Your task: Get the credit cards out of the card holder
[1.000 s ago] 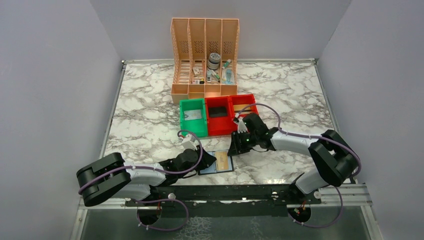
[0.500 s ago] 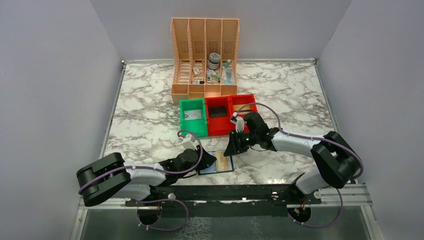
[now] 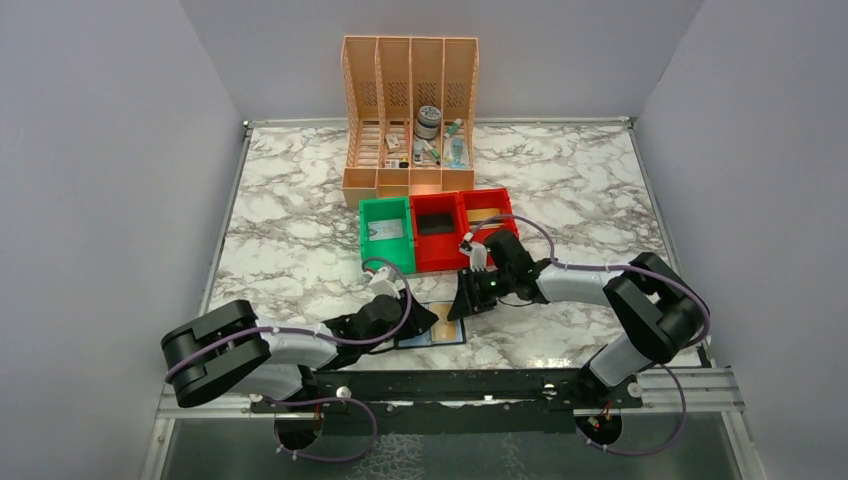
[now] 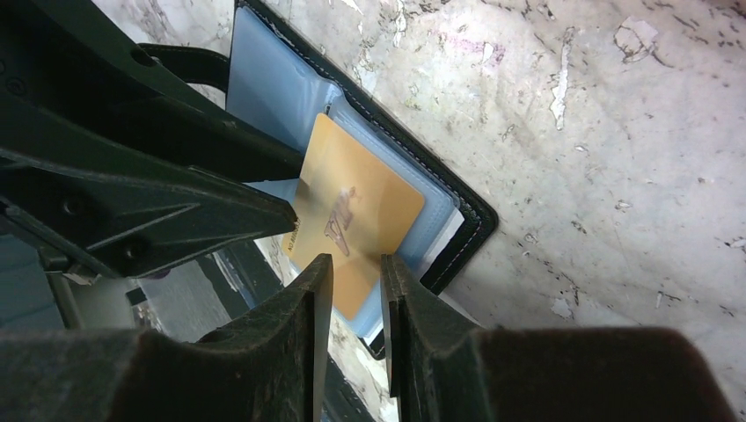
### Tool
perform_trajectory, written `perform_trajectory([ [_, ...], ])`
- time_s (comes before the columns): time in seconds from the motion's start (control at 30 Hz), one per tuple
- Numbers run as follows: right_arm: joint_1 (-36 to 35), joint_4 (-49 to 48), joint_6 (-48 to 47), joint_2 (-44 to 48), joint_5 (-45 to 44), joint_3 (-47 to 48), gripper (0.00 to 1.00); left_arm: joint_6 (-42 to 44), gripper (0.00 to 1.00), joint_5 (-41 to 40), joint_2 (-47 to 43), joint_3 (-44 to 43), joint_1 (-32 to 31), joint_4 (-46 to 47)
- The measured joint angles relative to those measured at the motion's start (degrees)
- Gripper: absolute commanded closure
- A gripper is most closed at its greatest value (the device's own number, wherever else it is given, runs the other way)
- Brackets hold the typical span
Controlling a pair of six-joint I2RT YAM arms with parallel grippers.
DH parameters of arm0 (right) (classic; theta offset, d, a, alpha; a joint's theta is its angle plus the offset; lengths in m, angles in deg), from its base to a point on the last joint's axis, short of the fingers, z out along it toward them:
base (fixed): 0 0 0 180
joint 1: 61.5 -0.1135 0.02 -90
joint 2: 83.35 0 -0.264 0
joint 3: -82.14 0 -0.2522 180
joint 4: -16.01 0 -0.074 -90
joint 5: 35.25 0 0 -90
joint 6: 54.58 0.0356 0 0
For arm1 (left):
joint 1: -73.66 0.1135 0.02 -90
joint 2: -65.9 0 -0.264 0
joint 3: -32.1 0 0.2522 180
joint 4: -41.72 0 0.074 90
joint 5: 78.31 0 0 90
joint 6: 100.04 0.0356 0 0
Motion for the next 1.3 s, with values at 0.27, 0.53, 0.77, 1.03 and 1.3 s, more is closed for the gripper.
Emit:
perform_trajectory([
  [0.27,0.0,-1.4,0.9,-0.1,-0.1,-0.7,0.72,-0.6,0.83,0.6,3.4,-1.4,0.0,0.3],
  [0.53,0.0,-1.7,0.9,-0.3,-0.2,-0.7,0.72,-2.0,0.94,0.6,3.4,-1.4,0.0,0.4],
  [0.77,0.0,-2.2,1.1,-0.8,-0.1,-0.7,0.73,-2.6,0.98,0.5,2.1,-0.7,0.0,0.3],
  [1.03,0.0,-2.6,1.3,-1.3,0.0,-0.5,0.73,-3.2,0.98,0.4,-0.5,0.9,0.0,0.5],
  [1.3,0.0,-2.3,1.3,-1.7,-0.4,-0.3,0.73,-3.4,0.89,-0.2,-3.8,2.2,0.0,-1.1],
])
